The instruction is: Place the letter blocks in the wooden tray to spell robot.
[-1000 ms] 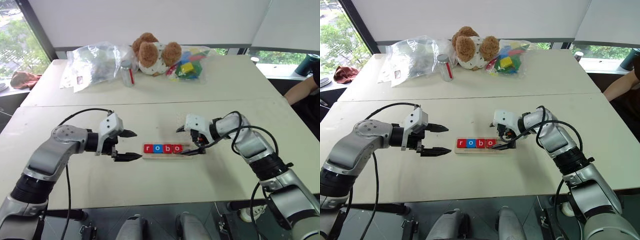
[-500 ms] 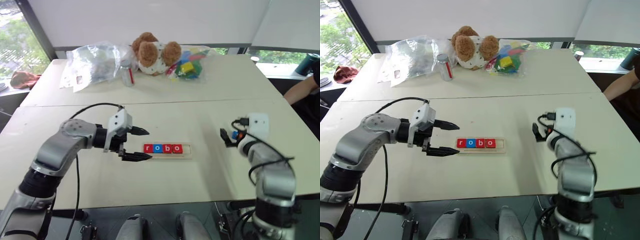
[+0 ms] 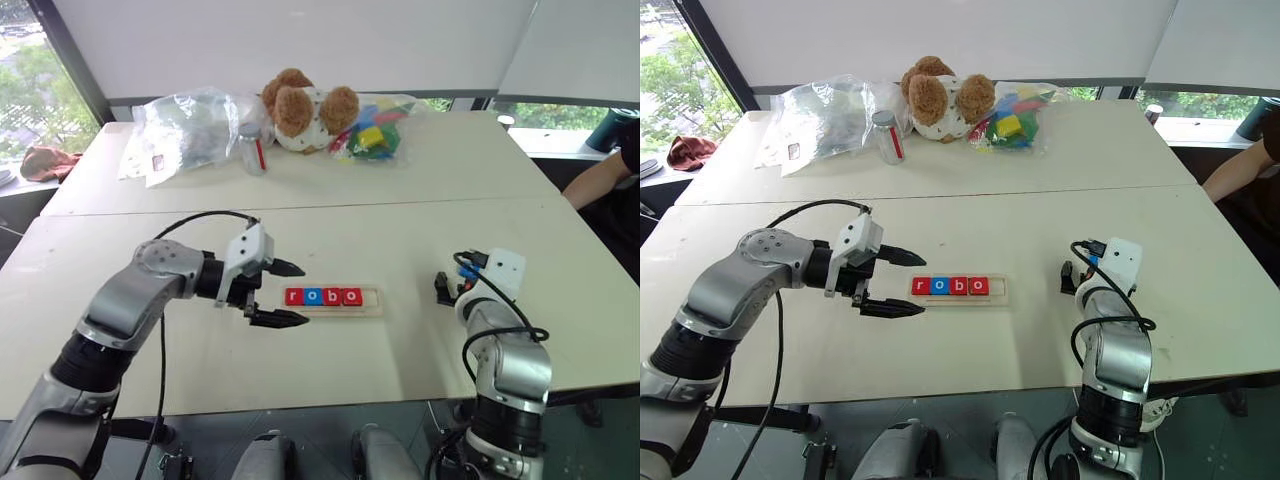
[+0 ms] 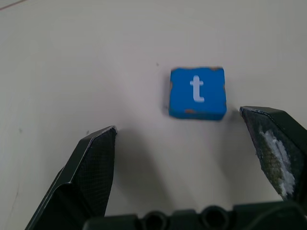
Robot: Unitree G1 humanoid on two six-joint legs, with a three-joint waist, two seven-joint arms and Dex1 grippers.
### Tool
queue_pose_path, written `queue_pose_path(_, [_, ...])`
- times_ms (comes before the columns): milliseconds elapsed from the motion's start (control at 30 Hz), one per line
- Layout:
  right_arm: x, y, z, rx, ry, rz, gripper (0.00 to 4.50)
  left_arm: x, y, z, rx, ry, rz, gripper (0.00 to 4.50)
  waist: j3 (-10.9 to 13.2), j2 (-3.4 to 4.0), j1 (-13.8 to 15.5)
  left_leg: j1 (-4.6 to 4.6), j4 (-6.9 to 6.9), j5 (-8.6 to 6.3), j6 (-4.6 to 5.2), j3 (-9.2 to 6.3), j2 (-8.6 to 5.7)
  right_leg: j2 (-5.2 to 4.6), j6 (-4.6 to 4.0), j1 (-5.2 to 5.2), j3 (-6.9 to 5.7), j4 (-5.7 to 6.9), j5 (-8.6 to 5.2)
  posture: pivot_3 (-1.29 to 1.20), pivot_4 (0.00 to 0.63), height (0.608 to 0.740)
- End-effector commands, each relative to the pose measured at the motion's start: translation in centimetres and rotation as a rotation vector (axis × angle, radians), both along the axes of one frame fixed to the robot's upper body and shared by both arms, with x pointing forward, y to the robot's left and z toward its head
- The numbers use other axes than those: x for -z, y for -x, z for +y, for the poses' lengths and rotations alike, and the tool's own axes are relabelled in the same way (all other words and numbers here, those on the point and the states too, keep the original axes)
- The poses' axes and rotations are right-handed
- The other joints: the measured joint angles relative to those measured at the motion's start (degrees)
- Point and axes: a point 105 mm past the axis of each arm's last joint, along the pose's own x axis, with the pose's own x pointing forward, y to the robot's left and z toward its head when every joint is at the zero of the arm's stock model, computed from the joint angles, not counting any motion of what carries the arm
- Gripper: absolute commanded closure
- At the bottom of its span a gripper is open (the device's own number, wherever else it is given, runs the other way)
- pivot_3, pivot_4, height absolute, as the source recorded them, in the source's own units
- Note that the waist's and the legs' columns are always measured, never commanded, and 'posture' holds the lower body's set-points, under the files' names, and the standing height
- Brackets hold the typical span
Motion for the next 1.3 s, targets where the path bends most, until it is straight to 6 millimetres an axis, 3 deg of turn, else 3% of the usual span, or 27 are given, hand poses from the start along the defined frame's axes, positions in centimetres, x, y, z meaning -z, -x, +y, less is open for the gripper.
queue_pose_path(33, [0.4, -0.3, -1.6, 0.052, 0.021, 0.002, 0.07, -1.1, 0.2, 0.4, -0.018, 0.015, -0.046, 0.0, 0.0, 0.0, 0.1, 0.01, 0.0, 0.0, 0.0, -0.01, 0.0, -0.01, 0.0, 0.02, 0.0, 0.0, 0.0, 0.0, 0.15, 0.74])
queue_pose_path(67, [0.5, -0.4, -1.7, 0.058, 0.022, 0.002, 0.07, -1.1, 0.2, 0.4, -0.024, 0.017, -0.046, 0.0, 0.0, 0.0, 0.2, 0.02, 0.0, 0.0, 0.0, -0.03, 0.01, -0.02, 0.0, 0.04, -0.01, 0.0, 0.0, 0.0, 0.15, 0.74])
queue_pose_path(167, [0.7, -0.3, -1.4, 0.053, 0.031, 0.004, 0.88, -1.1, 0.2, 0.5, -0.036, 0.019, -0.045, 0.0, 0.0, -0.01, 0.2, 0.03, 0.01, 0.0, 0.0, -0.04, 0.0, -0.04, 0.0, 0.08, -0.01, -0.01, 0.0, 0.0, 0.15, 0.74])
queue_pose_path(333, [1.4, 0.3, -0.7, 0.055, -0.003, 0.021, 3.35, -1.1, 0.0, 1.0, -0.055, 0.015, -0.047, 0.0, 0.0, -0.01, 0.5, 0.03, 0.0, 0.0, 0.0, -0.1, 0.0, -0.04, 0.0, 0.08, -0.05, 0.0, 0.0, 0.0, 0.15, 0.74])
queue_pose_path(367, [1.4, 0.4, -0.7, 0.057, -0.008, 0.019, 3.35, -1.2, -0.1, 1.1, -0.06, 0.014, -0.049, 0.0, 0.0, -0.01, 0.5, 0.03, 0.0, -0.01, 0.01, -0.11, 0.0, -0.04, 0.0, 0.08, -0.05, -0.01, 0.0, 0.0, 0.15, 0.74])
queue_pose_path(467, [1.1, 0.5, -0.9, 0.044, 0.0, 0.006, 3.35, -1.5, -0.6, 2.1, -0.094, 0.011, -0.05, 0.0, 0.0, -0.01, 0.4, 0.03, -0.01, -0.01, 0.01, -0.11, 0.0, -0.05, 0.0, 0.09, -0.05, -0.01, 0.0, 0.0, 0.15, 0.74])
queue_pose_path(567, [-0.5, 0.6, -0.1, -0.032, 0.057, -0.035, 3.35, -1.7, -1.4, 3.8, -0.146, -0.02, -0.06, 0.0, 0.0, 0.0, 0.4, 0.03, -0.01, -0.01, 0.02, -0.11, 0.01, -0.04, 0.0, 0.09, -0.06, -0.03, -0.01, 0.0, 0.15, 0.74])
queue_pose_path(767, [-1.0, 4.4, 3.3, -0.182, 0.037, 0.02, 3.35, -1.9, -1.9, 6.4, -0.175, -0.092, -0.062, 0.0, 0.0, 0.01, 0.2, 0.0, -0.11, -0.03, 0.05, -0.13, 0.06, 0.03, 0.0, 0.05, -0.08, -0.13, -0.02, 0.0, 0.15, 0.74])
queue_pose_path(900, [0.0, 5.7, 4.1, -0.19, -0.035, 0.064, 3.35, -1.5, -1.3, 6.3, -0.138, -0.103, -0.043, 0.0, 0.0, 0.01, 0.2, 0.0, -0.05, -0.03, 0.06, -0.08, 0.06, 0.03, 0.0, 0.11, -0.08, -0.18, -0.02, 0.0, 0.15, 0.74])
queue_pose_path(1067, [0.5, 5.8, 5.2, -0.212, -0.059, 0.088, 3.35, -1.1, -0.8, 5.5, -0.108, -0.096, -0.029, 0.0, 0.0, 0.01, 0.2, 0.01, -0.05, -0.04, 0.06, -0.1, 0.07, 0.02, 0.0, 0.11, -0.09, -0.19, -0.02, 0.0, 0.15, 0.74])
queue_pose_path(1233, [0.3, 5.8, 4.9, -0.207, -0.053, 0.088, 0.76, -0.9, -0.3, 4.7, -0.072, -0.088, -0.021, 0.0, 0.0, 0.0, 0.2, 0.01, -0.06, -0.04, 0.06, -0.1, 0.07, 0.02, 0.0, 0.11, -0.09, -0.19, -0.02, 0.0, 0.15, 0.74])
queue_pose_path(1267, [0.1, 5.7, 4.7, -0.204, -0.043, 0.08, 0.31, -0.9, -0.3, 4.6, -0.066, -0.087, -0.02, 0.0, 0.0, 0.0, 0.2, 0.01, -0.06, -0.04, 0.06, -0.1, 0.07, 0.02, 0.0, 0.11, -0.09, -0.19, -0.02, 0.0, 0.15, 0.74])
queue_pose_path(1300, [-0.6, 5.6, 4.6, -0.228, -0.023, 0.054, 0.14, -1.0, -0.2, 4.5, -0.059, -0.087, -0.022, 0.0, 0.0, 0.0, 0.2, 0.01, -0.05, -0.04, 0.06, -0.1, 0.07, 0.02, 0.0, 0.11, -0.09, -0.19, -0.02, 0.0, 0.15, 0.74])
